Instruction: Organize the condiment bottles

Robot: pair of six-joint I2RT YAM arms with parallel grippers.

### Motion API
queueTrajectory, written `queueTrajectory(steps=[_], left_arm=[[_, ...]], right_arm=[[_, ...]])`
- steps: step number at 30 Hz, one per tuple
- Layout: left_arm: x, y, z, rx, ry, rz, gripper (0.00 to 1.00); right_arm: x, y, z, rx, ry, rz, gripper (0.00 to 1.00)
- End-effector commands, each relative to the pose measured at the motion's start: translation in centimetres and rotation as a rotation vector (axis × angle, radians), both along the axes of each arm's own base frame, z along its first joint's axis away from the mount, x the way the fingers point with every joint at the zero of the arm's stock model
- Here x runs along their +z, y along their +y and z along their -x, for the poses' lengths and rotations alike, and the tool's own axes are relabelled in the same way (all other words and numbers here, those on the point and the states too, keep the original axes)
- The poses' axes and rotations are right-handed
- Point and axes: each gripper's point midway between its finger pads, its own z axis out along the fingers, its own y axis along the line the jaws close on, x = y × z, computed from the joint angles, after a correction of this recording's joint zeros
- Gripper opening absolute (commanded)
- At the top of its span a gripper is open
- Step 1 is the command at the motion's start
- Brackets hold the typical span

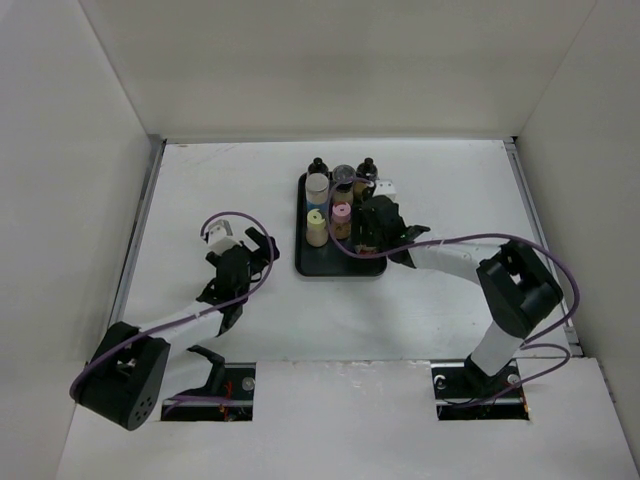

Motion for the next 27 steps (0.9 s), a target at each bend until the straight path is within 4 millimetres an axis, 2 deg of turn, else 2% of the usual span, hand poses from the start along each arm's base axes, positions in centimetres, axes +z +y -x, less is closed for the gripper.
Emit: queueTrajectory(steps=[1,3,4,9,12,14,17,20,22,24,27], left_arm=[[1.3,-0.3,-0.9,0.007,-0.025,0.025,1.00],[1.1,-0.3,-0.9,0.007,-0.011,0.016,1.00],[1.0,-0.3,-0.9,0.007,-0.002,0.011,1.00],[0.6,0.1,-1.3,0.034,0.036,-0.018,1.00],[0.8,0.4,-1.3,0.047,0.031,-0.023,1.00],[1.1,0.7,-1.3,0.061,0.024,-0.028,1.00],[1.9,1.3,-1.2,0.086,0.002,-0.030,1.00],[2.6,1.8,-1.1,0.106,-0.016,-0.031,1.00],[3.1,1.8,-1.1,0.112,-0.021,-0.031,1.00],[3.4,1.8,-1.3,0.116,-0.019,-0.035,1.00],[3.7,2.8,-1.5,0.147,0.011,-0.056,1.00]], right_arm=[[5.7,2.6,-1.7,0.015,-0.163,-0.112,0.77],[7.2,2.5,-1.4,0.024,-0.190,-0.133,0.90],[8.2,2.2,-1.1,0.023,-0.210,-0.139,1.00],[13.2,-0.4,0.9,-0.019,-0.338,-0.207,1.00],[14.4,-5.2,1.8,-0.167,-0.439,-0.255,1.00],[13.9,-8.6,2.7,-0.284,-0.491,-0.304,1.00],[11.7,-12.8,4.0,-0.422,-0.516,-0.392,1.00],[8.3,-14.8,5.2,-0.516,-0.472,-0.491,1.00],[6.1,-16.1,5.6,-0.574,-0.444,-0.492,1.00],[5.1,-17.3,5.4,-0.615,-0.432,-0.493,1.00],[5.6,-16.7,5.1,-0.588,-0.422,-0.545,1.00]])
